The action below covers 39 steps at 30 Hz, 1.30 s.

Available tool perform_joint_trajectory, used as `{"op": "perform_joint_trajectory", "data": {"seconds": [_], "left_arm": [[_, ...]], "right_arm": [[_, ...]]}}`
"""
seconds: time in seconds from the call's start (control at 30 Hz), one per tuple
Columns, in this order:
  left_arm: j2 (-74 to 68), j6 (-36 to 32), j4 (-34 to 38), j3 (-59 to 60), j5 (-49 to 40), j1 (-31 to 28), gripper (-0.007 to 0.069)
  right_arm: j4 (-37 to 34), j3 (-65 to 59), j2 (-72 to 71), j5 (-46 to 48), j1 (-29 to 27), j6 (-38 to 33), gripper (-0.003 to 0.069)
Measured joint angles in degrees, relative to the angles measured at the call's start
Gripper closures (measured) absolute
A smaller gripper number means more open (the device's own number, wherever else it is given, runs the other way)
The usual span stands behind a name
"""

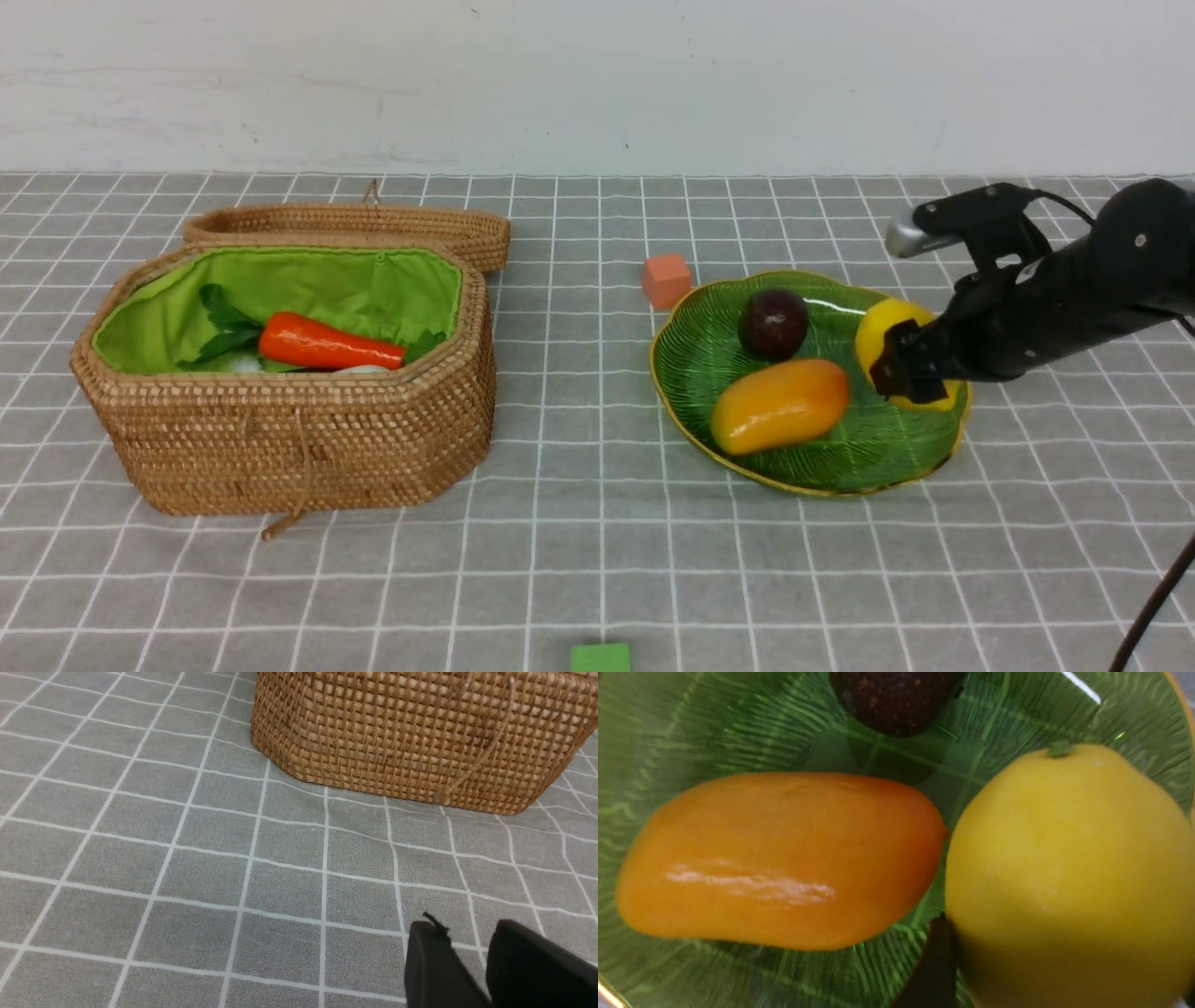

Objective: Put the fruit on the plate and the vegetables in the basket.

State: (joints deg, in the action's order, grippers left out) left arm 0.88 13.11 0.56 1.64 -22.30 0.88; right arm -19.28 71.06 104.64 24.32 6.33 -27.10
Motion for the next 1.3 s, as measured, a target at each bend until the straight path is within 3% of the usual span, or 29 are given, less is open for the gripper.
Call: {"op": "perform_joint_trajectory", "data": {"seconds": [0.13,0.37,0.43,0.5,0.67,0.73,0.9,1.3], "left_arm": [[0.0,0.0,0.0,0.0,0.0,0.0,0.0441],[0.0,0.0,0.0,0.0,0.0,0.0,0.0440],[0.0,0.0,0.0,0.0,0.0,0.0,0.0439],[0.0,0.0,0.0,0.0,0.0,0.0,0.0439],[0.0,0.0,0.0,0.0,0.0,0.0,0.0438],[0.0,0.0,0.0,0.0,0.0,0.0,0.0438],[0.0,0.0,0.0,0.0,0.0,0.0,0.0438],[0.0,0.0,0.0,0.0,0.0,0.0,0.0426]], "right_arm": [[0.3,0.0,-0.2,1.4,0.0,1.1,-0.0013],[2.1,0.0,-5.5,13.6,0.0,1.4,0.0130],[2.2,0.0,-8.2,19.0,0.0,2.0,0.0209],[2.2,-0.7,-12.2,25.7,0.0,3.4,0.0368],[2.0,-3.8,-17.5,34.4,0.0,7.9,0.0639],[1.8,-4.1,-18.7,38.9,0.0,10.1,0.0672],[1.3,-4.5,-19.5,45.1,0.0,11.6,0.0676],[1.5,-4.5,-22.9,45.5,0.0,12.1,0.0676]]}}
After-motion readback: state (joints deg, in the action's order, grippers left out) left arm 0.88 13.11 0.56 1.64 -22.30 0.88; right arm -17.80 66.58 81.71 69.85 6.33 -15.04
